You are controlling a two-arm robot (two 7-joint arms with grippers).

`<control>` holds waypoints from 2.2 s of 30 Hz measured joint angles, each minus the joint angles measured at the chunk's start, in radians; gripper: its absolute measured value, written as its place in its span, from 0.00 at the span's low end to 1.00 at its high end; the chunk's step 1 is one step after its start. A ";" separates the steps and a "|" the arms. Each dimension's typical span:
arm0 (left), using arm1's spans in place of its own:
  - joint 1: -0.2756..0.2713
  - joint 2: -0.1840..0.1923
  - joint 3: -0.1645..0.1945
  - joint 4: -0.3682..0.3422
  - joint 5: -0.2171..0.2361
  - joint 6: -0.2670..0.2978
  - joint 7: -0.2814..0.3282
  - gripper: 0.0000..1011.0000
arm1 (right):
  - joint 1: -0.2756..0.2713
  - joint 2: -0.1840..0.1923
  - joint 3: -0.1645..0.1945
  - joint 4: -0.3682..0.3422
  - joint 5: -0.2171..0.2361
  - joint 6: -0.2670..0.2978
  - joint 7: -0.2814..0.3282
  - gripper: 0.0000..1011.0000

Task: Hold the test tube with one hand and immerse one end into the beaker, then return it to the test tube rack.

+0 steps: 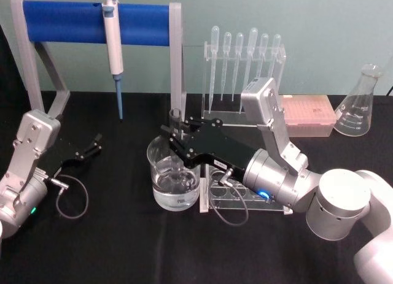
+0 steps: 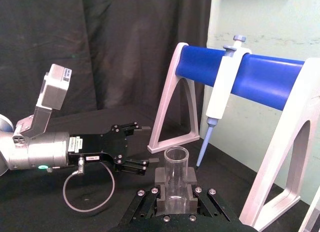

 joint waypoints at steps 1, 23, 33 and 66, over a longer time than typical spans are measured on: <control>0.000 0.000 0.000 0.000 0.000 0.000 0.000 0.99 | 0.000 0.000 0.000 0.000 0.000 0.000 0.000 0.22; 0.000 0.000 0.000 0.000 0.000 0.000 0.000 0.99 | 0.002 0.001 -0.002 -0.001 0.000 0.003 -0.001 0.22; 0.000 0.000 0.000 0.000 0.000 0.000 0.000 0.99 | 0.002 0.002 -0.002 -0.001 0.000 0.004 -0.001 0.22; 0.000 0.000 0.000 0.000 0.000 0.000 0.000 0.99 | 0.002 0.002 -0.002 -0.001 0.000 0.004 -0.002 0.22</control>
